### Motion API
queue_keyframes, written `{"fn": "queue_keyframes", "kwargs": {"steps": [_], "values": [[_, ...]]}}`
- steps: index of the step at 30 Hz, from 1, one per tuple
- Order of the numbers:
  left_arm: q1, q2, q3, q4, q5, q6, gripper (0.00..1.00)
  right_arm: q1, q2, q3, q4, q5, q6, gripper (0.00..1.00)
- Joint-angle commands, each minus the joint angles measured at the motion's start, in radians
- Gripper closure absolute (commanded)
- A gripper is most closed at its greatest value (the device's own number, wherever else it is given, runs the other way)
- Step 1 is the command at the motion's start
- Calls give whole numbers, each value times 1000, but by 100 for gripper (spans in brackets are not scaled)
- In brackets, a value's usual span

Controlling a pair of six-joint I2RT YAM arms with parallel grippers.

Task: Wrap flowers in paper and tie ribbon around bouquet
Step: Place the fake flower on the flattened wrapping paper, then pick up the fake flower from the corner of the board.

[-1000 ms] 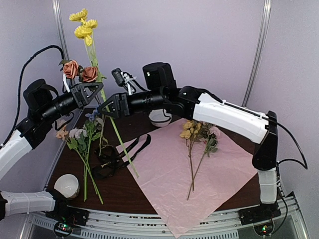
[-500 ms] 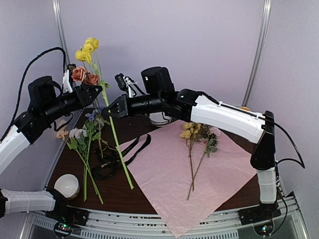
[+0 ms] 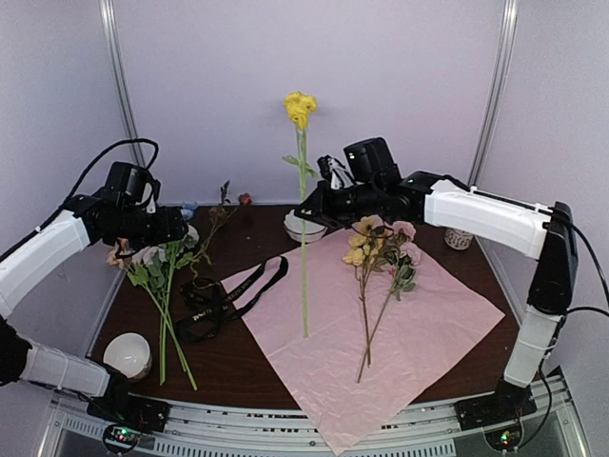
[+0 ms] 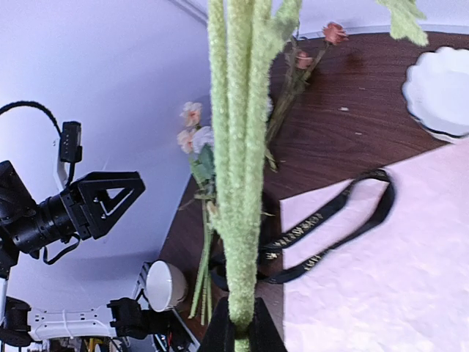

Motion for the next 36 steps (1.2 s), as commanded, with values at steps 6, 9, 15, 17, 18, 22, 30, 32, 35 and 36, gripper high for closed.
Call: {"fn": "queue_keyframes", "kwargs": {"steps": [6,9,15,17,18,22,30,32,35,36], "values": [[47,223,-19,-7,79,123,40,-142,-255,-467,-64,213,68,100],[47,285,-21,43,146,117,40,-166,-210,-532,-48,271,57,100],[42,384,21,66,183,128,37,-183,-92,-544,-52,254,89,100],[35,403,39,60,170,150,37,-183,-91,-552,-66,279,90,88],[31,419,57,52,165,160,37,-183,-97,-557,-74,294,90,75],[25,512,124,37,160,194,39,-182,-182,-601,-78,369,100,50],[26,744,366,-20,89,233,46,-170,-368,-638,-78,484,52,47],[32,823,449,-77,40,233,39,-170,-368,-625,-102,489,43,47],[45,916,526,-119,20,228,33,-169,-377,-626,-107,494,38,47],[46,938,539,-124,17,226,32,-168,-381,-628,-106,494,38,47]]}}
